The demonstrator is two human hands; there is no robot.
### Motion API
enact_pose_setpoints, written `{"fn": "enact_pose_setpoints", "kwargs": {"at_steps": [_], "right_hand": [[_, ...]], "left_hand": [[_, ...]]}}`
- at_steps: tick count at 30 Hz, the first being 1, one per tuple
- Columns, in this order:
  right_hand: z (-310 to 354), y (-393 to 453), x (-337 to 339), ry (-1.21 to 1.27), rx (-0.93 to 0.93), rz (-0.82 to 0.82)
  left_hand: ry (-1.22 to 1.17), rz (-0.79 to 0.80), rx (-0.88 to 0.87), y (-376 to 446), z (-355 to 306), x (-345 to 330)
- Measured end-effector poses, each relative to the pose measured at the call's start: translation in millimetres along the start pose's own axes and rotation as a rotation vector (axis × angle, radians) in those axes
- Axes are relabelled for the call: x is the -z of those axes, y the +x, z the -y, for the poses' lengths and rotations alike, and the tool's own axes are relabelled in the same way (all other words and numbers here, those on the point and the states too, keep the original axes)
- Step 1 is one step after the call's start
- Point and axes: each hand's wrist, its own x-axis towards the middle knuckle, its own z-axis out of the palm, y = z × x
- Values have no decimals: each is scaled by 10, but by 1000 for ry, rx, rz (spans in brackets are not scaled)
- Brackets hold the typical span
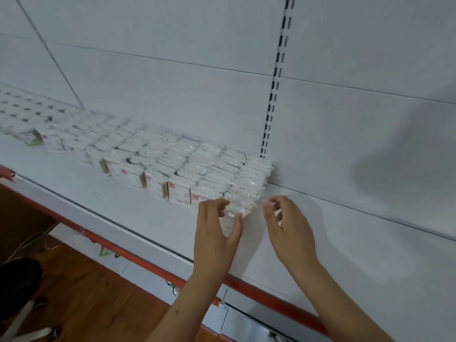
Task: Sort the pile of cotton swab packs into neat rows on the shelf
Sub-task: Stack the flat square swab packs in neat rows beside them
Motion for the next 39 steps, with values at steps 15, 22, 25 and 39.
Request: {"fn": "enact_pose_setpoints", "kwargs": {"at_steps": [15, 22, 25, 39], "right_hand": [[-1308, -419, 1857, -96, -162, -460], [-2652, -825, 2710, -473, -526, -330], [-2912, -885, 2852, -450, -534, -135], [-2806, -870, 3321, -22, -276, -347]], "left_hand": [[-44, 772, -517, -779, -1191, -1860], [-27, 962, -521, -1101, -1864, -2584], [-62, 1003, -448, -1120, -2034, -2757], [-345, 1023, 35, -1022, -2553, -3244]]}}
